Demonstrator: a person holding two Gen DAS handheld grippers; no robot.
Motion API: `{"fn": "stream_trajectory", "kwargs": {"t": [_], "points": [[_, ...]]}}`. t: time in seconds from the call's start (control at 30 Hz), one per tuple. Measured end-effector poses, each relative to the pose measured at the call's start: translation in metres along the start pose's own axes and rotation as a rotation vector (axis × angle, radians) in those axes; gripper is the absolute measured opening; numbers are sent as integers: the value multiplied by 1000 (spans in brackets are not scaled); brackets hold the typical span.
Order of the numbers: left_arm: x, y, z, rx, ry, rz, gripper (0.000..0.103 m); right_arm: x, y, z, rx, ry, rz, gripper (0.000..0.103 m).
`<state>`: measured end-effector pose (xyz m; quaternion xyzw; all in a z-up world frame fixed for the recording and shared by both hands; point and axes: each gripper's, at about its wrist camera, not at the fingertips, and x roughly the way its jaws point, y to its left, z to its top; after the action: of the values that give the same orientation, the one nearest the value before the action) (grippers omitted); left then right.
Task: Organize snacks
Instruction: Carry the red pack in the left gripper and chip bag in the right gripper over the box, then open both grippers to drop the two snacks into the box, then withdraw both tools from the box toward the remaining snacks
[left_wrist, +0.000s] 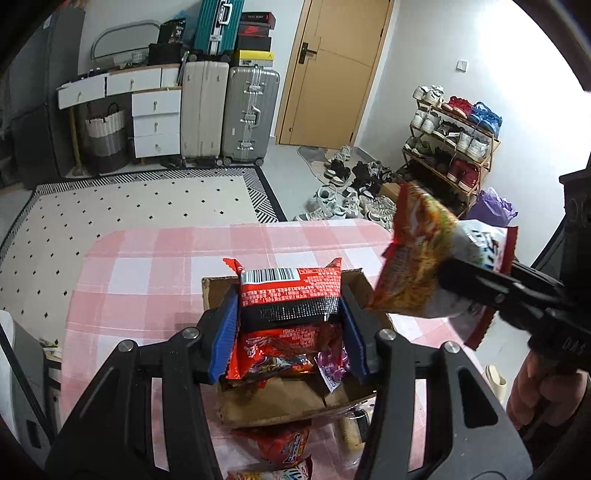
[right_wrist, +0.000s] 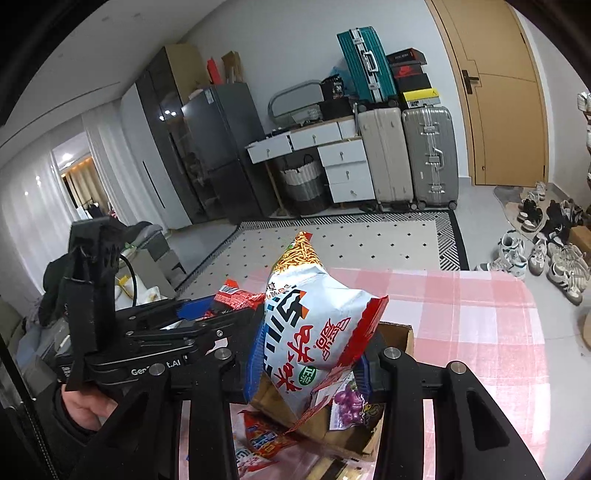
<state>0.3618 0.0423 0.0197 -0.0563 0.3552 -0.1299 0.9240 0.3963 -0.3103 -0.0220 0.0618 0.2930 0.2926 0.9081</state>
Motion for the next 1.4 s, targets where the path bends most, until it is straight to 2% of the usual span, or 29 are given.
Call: {"fn": "stream_trajectory", "kwargs": {"t": [0.27,0.5,0.53,0.6,0.63,0.67,0.77,1.0,1.2,1.4], "points": [[38,1,2,-6,31,-12,48,41,-17,-5,15,39,-48,40],[63,-1,1,2,56,-11,49,61,-27,-12,17,64,-63,41],[66,0,-1,18,70,-9,53,65,-30,-13,22,73,-57,41],[76,1,-5,44,83,31,57,72,-37,-16,44,89,-32,50],[80,3,-6,42,90,41,66,75,-43,-17,62,96,-33,52],[83,6,-7,28,101,38,70,75,-46,-19,66,99,-34,52],[77,17,-8,-10,87,22,74,70,-50,-23,64,85,-49,52],[51,22,-13,-14,48,50,78,34,-48,-25,65,18,-32,54],[21,12,-21,-4,34,68,78,6,-30,-31,28,-20,-34,56],[-13,-5,-23,29,-14,71,80,-18,-14,-38,7,-43,-36,59]]}}
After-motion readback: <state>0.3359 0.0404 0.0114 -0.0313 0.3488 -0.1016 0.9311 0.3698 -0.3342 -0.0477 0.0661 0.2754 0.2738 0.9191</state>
